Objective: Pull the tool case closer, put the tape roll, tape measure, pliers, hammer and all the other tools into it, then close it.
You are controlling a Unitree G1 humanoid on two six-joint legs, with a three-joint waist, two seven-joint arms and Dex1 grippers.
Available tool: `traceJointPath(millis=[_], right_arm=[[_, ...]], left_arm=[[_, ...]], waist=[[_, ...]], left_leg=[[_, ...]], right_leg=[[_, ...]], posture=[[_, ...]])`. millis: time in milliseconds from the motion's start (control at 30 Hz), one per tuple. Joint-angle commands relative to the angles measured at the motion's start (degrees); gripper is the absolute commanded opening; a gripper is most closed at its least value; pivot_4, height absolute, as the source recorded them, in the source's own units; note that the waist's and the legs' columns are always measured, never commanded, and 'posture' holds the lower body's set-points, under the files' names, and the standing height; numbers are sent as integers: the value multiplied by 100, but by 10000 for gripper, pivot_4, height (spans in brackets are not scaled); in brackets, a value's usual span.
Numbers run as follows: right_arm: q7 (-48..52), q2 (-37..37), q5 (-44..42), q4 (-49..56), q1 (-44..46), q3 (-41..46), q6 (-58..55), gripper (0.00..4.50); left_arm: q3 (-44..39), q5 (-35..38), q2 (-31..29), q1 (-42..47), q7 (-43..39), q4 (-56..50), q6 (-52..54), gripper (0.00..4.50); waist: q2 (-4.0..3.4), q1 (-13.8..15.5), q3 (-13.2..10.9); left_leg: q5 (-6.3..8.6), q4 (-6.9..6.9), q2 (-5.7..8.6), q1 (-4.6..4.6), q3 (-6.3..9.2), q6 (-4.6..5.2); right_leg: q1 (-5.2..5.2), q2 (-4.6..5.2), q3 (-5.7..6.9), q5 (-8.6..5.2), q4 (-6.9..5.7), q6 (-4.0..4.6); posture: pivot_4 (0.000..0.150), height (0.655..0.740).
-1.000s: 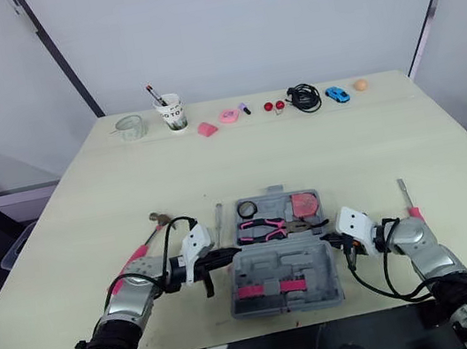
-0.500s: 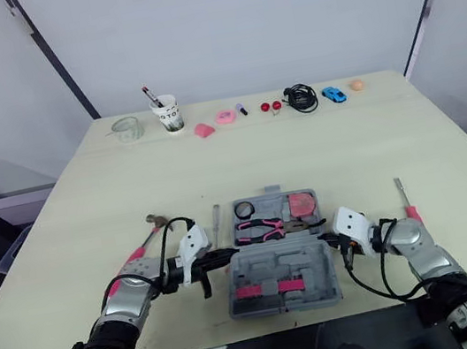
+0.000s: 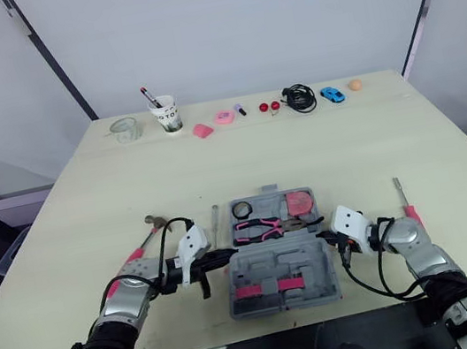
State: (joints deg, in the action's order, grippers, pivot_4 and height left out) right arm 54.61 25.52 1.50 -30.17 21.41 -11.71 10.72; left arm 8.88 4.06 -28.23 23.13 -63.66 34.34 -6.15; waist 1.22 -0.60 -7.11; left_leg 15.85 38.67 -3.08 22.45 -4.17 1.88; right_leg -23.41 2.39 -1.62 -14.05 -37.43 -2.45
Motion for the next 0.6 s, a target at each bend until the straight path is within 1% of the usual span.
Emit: traceJointPath(millis=[33,600], right_arm=[[-13,-141,-92,112,201,3,234,0],[14,-237,-16,-93,360,-22,276,0]], left_arm=[[112,-84,75,-56,9,-17,-2,209],[121,-94,75,-109,30,-47,26,209]], waist=[[0,-1,0],[0,-11,0]], left_leg=[[0,0,0,0,0,0],[0,0,-1,-2,-1,0]], right_leg=[[0,0,0,0,0,0],[0,0,-1,0,-1,0]], posture=[[1500,7400],[1500,7400]])
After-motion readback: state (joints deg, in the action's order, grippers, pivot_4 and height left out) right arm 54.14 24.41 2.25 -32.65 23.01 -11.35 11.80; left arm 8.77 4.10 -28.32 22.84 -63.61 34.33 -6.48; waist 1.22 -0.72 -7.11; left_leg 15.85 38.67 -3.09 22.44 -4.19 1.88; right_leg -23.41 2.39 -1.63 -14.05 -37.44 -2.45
